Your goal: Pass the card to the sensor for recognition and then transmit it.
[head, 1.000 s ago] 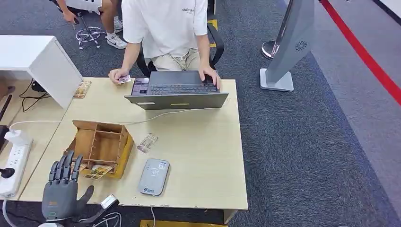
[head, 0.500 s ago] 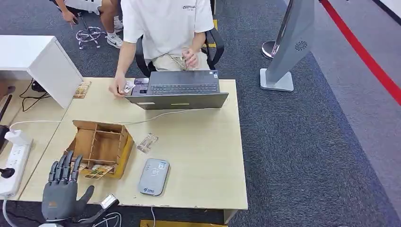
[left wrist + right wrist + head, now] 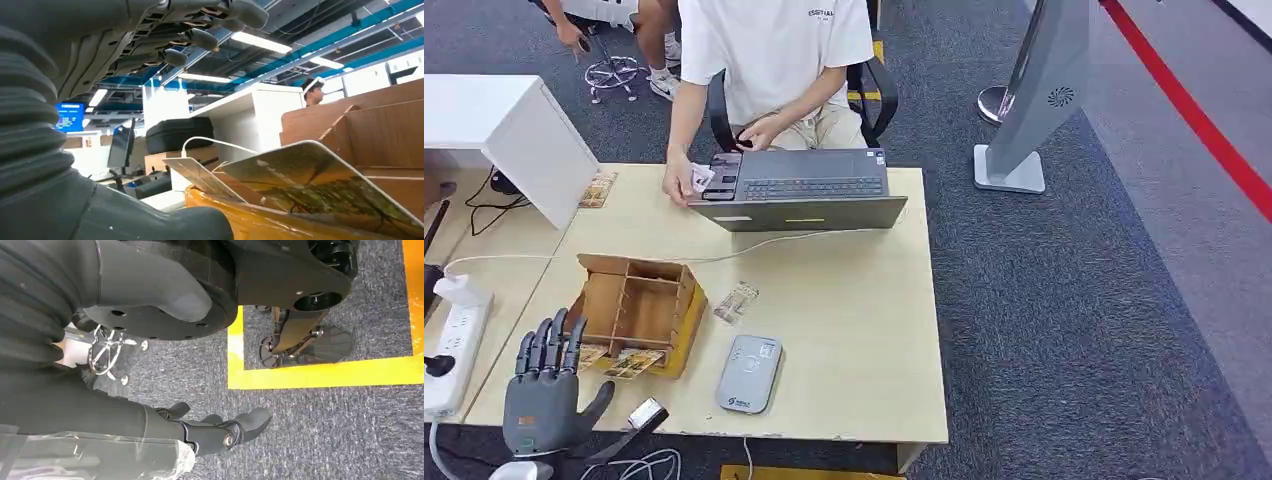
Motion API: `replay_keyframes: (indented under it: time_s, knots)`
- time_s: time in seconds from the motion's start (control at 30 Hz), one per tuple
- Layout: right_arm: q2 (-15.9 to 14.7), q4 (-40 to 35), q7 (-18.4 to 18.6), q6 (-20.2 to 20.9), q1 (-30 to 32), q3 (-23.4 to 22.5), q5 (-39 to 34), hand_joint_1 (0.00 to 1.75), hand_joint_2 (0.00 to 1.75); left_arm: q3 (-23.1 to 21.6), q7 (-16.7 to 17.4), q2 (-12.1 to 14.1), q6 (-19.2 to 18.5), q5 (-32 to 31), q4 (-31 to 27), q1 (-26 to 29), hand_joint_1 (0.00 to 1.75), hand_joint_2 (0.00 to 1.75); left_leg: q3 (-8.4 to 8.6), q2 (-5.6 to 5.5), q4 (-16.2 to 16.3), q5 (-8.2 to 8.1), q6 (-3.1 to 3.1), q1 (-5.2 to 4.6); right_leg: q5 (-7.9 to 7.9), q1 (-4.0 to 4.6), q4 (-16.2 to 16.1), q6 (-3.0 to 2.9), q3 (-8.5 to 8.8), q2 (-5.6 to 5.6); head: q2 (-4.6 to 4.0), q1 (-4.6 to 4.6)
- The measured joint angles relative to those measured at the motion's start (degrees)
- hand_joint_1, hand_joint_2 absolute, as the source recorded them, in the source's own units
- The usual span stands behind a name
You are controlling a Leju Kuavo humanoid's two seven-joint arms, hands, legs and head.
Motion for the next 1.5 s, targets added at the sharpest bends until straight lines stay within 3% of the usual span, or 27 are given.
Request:
replay_keyframes:
  time_s: [0.4,1.13,1.17,1.5]
  knots:
    - [0.0,0.0,0.0,0.1,0.0,0.5,0.0,0.00,1.75,0.7,-2.1,-0.8,0.0,-0.6,0.8,-0.1,0.00,1.75,0.01,0.00,0.0,0.00,0.00,0.00,0.00,0.00,0.0,0.00,0.00,0.00,0.00,0.00]
    - [0.0,0.0,0.1,0.2,-0.2,0.5,0.1,0.00,1.75,0.7,-2.4,-1.6,0.0,0.3,2.0,-1.7,0.00,1.75,0.02,0.00,0.0,0.00,0.00,0.00,0.00,0.00,0.0,0.00,0.00,0.00,0.00,0.00]
    - [0.0,0.0,0.1,0.2,-0.2,0.6,0.1,0.00,1.75,0.7,-2.8,-1.6,0.0,0.4,2.2,-1.8,1.75,1.75,0.02,0.01,0.0,0.00,0.00,0.00,0.00,0.00,0.0,0.00,-0.01,0.00,0.00,0.00]
    - [0.0,0.0,0.1,0.4,-0.3,1.1,0.3,0.00,1.75,0.5,-3.8,-0.9,0.0,1.7,5.9,-2.4,1.75,1.75,0.03,0.01,0.0,0.00,0.00,0.00,0.00,0.00,0.0,0.00,-0.01,0.02,0.00,0.00]
